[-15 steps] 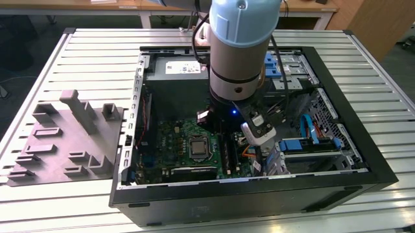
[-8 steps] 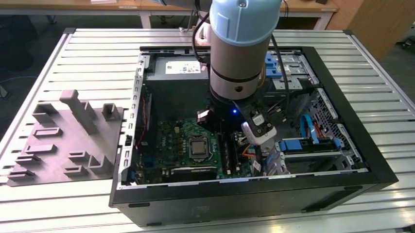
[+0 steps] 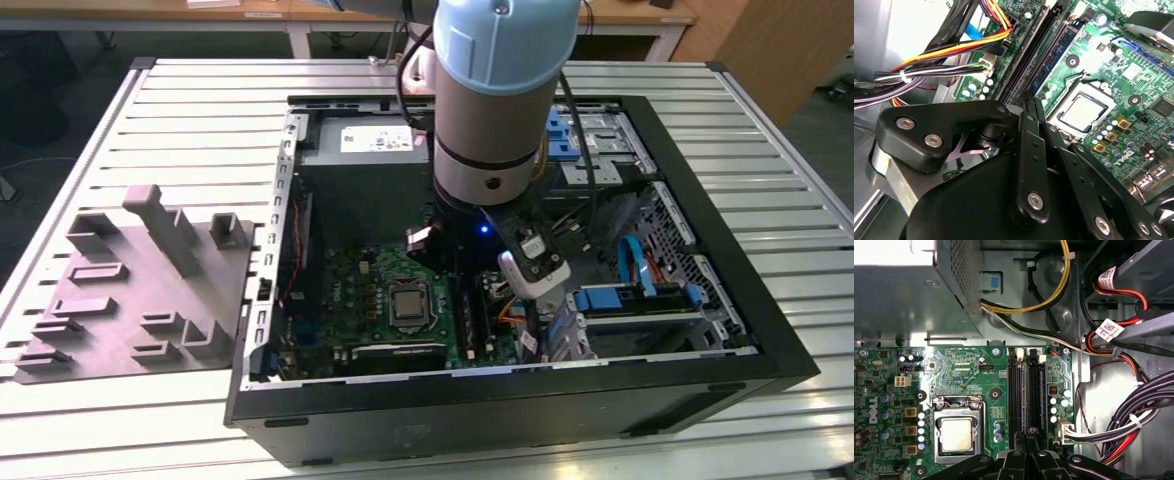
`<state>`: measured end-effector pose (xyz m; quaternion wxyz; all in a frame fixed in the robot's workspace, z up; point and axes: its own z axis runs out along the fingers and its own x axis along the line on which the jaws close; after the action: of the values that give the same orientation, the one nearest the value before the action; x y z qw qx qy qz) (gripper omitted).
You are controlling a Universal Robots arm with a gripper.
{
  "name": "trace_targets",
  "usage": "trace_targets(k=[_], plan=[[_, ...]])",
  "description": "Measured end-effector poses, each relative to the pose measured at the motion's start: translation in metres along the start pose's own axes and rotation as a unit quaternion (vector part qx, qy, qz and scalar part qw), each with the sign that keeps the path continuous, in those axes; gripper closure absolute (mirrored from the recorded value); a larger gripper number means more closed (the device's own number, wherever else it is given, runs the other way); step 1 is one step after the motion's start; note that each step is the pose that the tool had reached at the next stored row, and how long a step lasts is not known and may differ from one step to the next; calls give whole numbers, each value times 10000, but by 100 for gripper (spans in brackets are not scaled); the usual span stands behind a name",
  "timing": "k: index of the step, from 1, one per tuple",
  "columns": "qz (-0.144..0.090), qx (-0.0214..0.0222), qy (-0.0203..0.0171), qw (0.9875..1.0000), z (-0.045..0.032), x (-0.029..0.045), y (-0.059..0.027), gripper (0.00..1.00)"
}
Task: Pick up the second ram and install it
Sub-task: 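Insert the second ram into the second slot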
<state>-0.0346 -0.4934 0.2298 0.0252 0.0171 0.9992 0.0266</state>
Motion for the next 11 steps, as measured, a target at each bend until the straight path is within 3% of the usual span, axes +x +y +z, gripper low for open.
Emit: trace_targets(k=[11], plan=[[0,0,0,10000,18,0,-1,89]])
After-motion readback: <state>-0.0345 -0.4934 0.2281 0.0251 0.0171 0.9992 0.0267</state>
